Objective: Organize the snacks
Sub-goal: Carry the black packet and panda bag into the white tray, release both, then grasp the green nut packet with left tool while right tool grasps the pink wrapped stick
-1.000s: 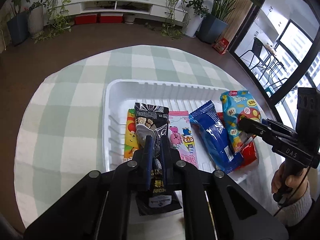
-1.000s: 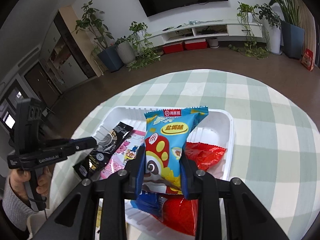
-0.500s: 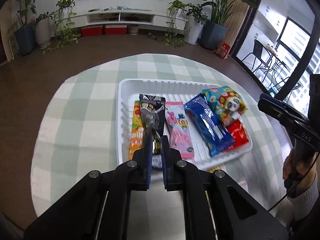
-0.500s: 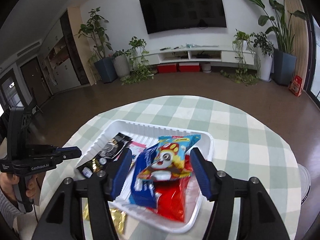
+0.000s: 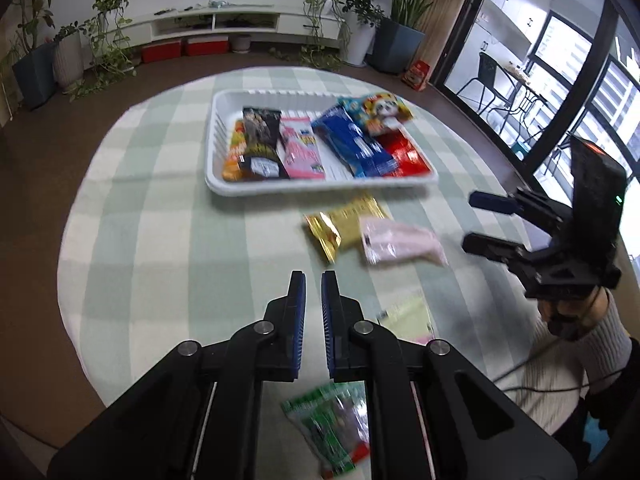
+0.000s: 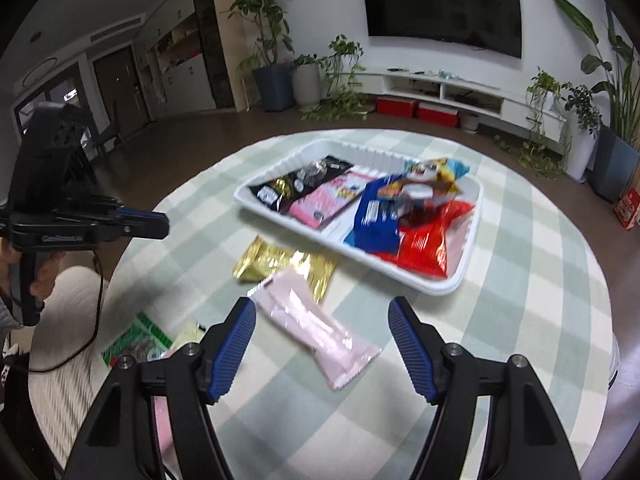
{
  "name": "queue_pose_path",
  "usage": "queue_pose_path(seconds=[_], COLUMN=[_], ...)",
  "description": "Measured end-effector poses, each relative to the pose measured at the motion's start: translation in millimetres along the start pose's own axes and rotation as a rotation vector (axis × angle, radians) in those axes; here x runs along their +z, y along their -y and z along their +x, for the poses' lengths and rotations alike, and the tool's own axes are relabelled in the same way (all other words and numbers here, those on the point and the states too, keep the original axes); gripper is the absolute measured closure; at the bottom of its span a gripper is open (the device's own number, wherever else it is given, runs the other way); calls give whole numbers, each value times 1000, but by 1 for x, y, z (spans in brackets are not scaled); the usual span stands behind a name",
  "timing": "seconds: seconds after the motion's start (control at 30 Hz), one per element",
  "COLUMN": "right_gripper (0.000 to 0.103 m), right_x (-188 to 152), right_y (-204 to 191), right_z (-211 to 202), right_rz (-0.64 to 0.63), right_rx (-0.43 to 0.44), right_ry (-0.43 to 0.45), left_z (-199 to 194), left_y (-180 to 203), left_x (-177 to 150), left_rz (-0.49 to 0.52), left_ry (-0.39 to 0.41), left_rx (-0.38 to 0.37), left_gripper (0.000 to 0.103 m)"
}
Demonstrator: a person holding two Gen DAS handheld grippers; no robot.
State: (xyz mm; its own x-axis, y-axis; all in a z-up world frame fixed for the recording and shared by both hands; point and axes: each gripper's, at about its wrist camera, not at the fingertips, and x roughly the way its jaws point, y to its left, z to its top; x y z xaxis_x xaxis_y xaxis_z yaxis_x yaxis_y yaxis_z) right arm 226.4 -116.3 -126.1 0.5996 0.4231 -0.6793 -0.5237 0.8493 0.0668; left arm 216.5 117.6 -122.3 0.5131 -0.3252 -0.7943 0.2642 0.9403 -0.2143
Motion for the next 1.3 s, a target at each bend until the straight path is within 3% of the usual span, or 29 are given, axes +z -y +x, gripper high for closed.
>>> queue_pose_path(seconds=[0.2,0.6,0.93,1.3], right_gripper=[31,31,30,27], right_x=[-12,-17,-26,-17], right_y=[0,-7,-29,-23], right_z=[11,34,56,66], right_rz=[-50,-153,-339,-304], right_rx=[17,44,-6,0], right_ry=[-49,-152,-239,-209], left_z=[-6,-3,2,11], left_y=[10,11,21,38], left_x=[-42,-80,-93,-92], left_rz=[-22,-45,-52,-24], left_ry=[-58,-163,-196,-210], left_rx=[-31,-40,-37,-14], left_gripper=[96,96,96,96])
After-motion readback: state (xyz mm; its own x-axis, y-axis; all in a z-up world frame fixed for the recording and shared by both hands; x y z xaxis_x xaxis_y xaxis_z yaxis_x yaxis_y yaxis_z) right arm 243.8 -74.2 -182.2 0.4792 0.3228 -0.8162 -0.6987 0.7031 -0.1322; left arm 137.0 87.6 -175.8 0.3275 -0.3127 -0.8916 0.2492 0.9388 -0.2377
